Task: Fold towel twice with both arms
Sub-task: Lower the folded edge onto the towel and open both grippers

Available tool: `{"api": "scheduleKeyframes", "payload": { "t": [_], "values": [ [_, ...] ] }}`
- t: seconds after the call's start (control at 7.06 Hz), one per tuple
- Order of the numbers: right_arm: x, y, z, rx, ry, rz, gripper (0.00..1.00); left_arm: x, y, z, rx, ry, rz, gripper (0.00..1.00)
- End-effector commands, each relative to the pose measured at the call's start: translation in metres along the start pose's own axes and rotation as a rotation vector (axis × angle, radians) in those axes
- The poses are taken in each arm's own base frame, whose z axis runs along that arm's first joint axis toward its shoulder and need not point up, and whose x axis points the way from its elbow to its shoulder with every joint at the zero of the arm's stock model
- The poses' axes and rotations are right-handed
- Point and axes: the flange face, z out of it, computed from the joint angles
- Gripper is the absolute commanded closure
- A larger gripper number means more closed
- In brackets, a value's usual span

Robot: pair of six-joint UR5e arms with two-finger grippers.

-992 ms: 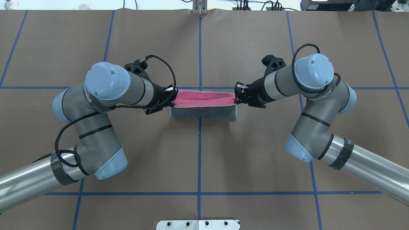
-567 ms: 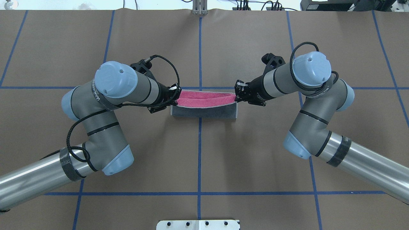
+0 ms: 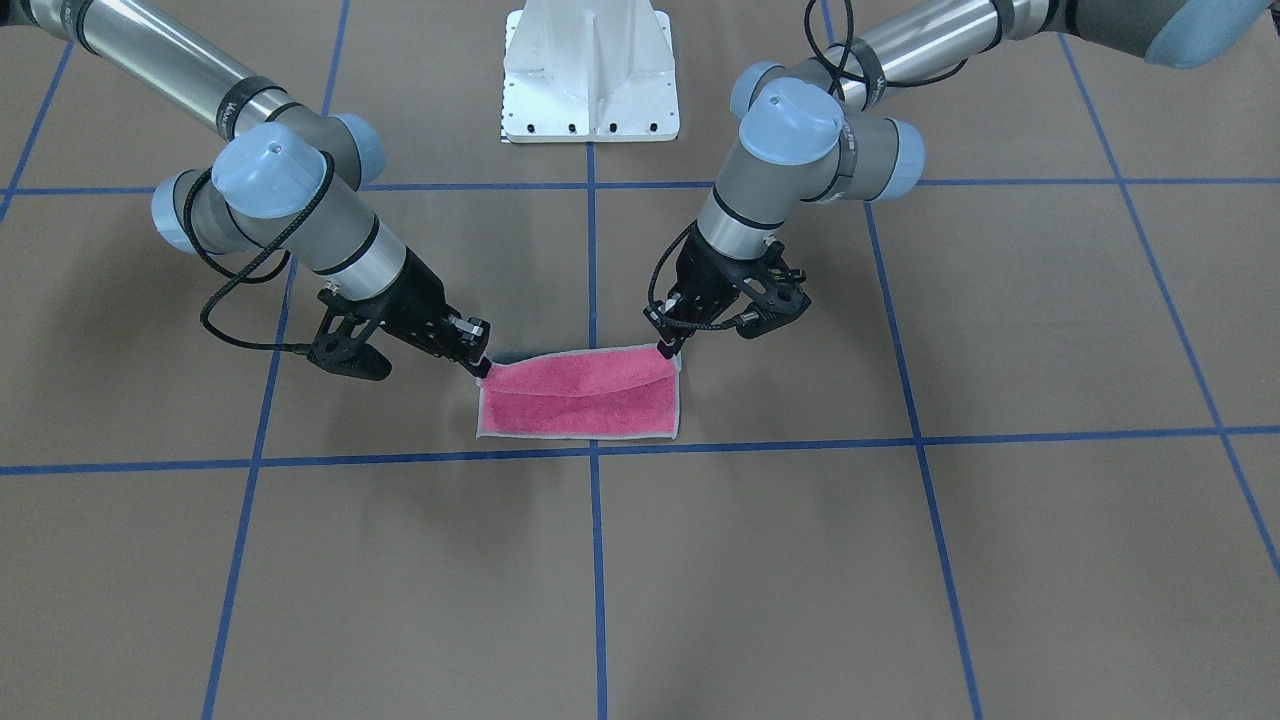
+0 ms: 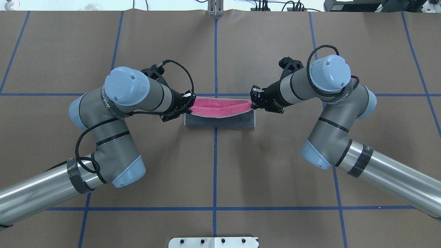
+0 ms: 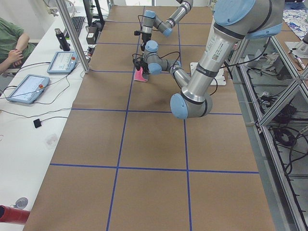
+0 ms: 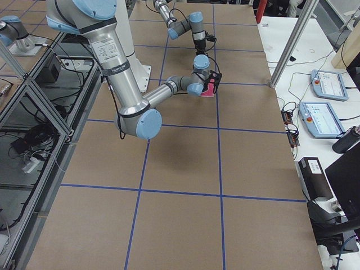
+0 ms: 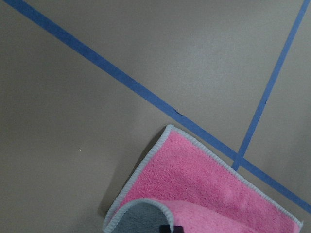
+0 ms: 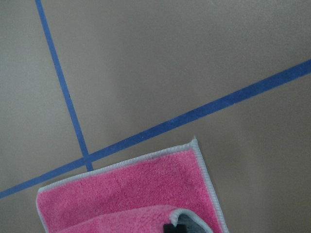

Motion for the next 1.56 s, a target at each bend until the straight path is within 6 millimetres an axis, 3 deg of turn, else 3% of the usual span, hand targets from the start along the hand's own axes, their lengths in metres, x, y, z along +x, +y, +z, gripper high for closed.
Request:
{"api": "scheduleKeyframes", "payload": {
  "t": [0.0, 0.85, 0.99, 1.13, 1.28, 1.42],
  "values": [
    [-0.002, 0.001, 0.001, -0.001, -0.002, -0.001, 1.00, -0.001, -0.003, 0.003, 0.004, -0.005, -0.004, 1.00],
    [0.001, -0.003, 0.004, 0.015, 0.005, 0.003, 1.00, 0.004, -0.008, 0.009, 0.013, -0.011, -0.007, 1.00],
    [0.000, -0.003, 0.004, 0.017, 0.005, 0.003, 0.52, 0.004, -0.008, 0.010, 0.011, -0.006, -0.004, 1.00],
    [0.000, -0.003, 0.004, 0.018, 0.006, 0.003, 0.15, 0.005, -0.010, 0.010, 0.011, 0.005, -0.001, 0.59],
    [-0.001, -0.003, 0.004, 0.018, 0.005, 0.004, 0.02, 0.004, -0.011, 0.012, 0.014, 0.003, 0.001, 0.04],
    [-0.001, -0.005, 0.003, 0.021, 0.004, 0.005, 0.02, 0.004, -0.013, 0.011, 0.016, 0.005, -0.001, 0.00]
  ]
}}
